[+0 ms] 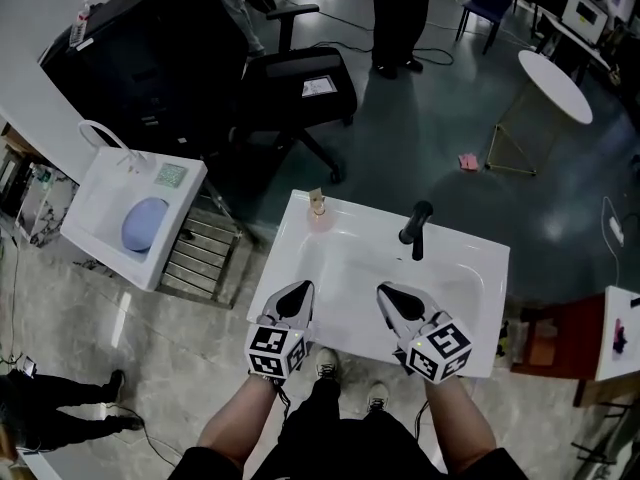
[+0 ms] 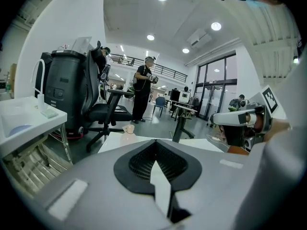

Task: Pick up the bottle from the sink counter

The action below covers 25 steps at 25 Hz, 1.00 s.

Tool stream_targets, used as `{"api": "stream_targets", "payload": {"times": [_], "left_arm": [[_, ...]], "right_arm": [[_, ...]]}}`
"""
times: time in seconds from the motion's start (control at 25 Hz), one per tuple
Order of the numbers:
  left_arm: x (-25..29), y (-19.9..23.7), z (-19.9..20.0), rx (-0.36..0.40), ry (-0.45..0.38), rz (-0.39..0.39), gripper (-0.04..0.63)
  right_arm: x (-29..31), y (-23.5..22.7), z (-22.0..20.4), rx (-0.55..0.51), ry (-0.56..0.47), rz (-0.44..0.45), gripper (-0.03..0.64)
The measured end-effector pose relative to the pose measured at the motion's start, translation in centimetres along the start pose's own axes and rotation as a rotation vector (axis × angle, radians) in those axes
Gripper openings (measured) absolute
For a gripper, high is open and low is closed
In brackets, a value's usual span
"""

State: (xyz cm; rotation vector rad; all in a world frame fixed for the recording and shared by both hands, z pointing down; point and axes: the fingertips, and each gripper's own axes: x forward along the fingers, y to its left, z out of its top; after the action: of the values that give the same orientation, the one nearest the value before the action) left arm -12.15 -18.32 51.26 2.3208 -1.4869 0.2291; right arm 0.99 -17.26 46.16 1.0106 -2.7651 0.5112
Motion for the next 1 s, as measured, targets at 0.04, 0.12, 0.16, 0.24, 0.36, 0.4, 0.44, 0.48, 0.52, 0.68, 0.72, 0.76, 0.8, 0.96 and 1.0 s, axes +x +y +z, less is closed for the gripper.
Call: {"api": "stream_targets", "payload": {"times": [0.04, 0.12, 0.16, 0.24, 0.36, 0.4, 0.44, 0.48, 0.52, 0.68, 0.72, 0.76, 0.8, 0.96, 1.0], "left_arm": [[0.4, 0.4, -0.1, -0.001, 0.005, -0.002, 0.003], [1.1, 1.1, -0.3, -0.002, 0.014, -0.005, 0.003], [1.4, 1.5, -0.4, -0.002, 0.018, -0.006, 0.003], [2.1, 2.2, -0.7, -0.002, 0.026, -0.007, 0.003], [3.4, 3.2, -1.1, 0.001, 0.041, -0.01, 0.003], [3.8, 3.4, -1.3, 0.002, 0.046, -0.011, 0.003], [4.3, 3.8, -1.5, 0.004, 0.052, -0.012, 0.003], [4.8, 4.1, -1.6, 0.005, 0.058, -0.012, 0.003], [5.2, 4.4, -1.8, 0.006, 0.065, -0.011, 0.003], [7.1, 5.4, -2.3, 0.011, 0.088, -0.011, 0.003], [7.6, 5.5, -2.3, 0.013, 0.093, -0.013, 0.003], [8.1, 5.7, -2.4, 0.014, 0.097, -0.015, 0.009], [8.5, 5.9, -2.5, 0.014, 0.101, -0.016, 0.024], [10.1, 6.6, -2.7, 0.015, 0.113, -0.015, 0.046], [10.5, 6.8, -2.8, 0.014, 0.116, -0.015, 0.056]], "right_arm": [[0.3, -0.1, -0.1, 0.004, 0.003, -0.004, 0.0], [0.9, -0.2, -0.3, 0.013, 0.008, -0.01, 0.0], [1.2, -0.3, -0.4, 0.016, 0.01, -0.013, 0.0], [1.8, -0.5, -0.5, 0.022, 0.014, -0.019, 0.0], [2.7, -1.0, -0.8, 0.032, 0.019, -0.029, 0.0], [3.0, -1.2, -0.9, 0.037, 0.02, -0.032, 0.0], [3.3, -1.3, -1.0, 0.041, 0.021, -0.035, 0.0], [3.6, -1.5, -1.1, 0.046, 0.022, -0.038, 0.0], [3.9, -1.6, -1.2, 0.05, 0.024, -0.041, 0.0], [4.9, -2.3, -1.8, 0.07, 0.032, -0.053, 0.0], [5.0, -2.5, -1.9, 0.075, 0.034, -0.056, 0.0], [5.2, -2.7, -2.0, 0.079, 0.036, -0.059, 0.0], [5.3, -2.9, -2.1, 0.083, 0.038, -0.063, 0.0], [5.8, -3.4, -2.4, 0.093, 0.045, -0.072, 0.0], [5.9, -3.6, -2.5, 0.095, 0.048, -0.074, 0.0]]}}
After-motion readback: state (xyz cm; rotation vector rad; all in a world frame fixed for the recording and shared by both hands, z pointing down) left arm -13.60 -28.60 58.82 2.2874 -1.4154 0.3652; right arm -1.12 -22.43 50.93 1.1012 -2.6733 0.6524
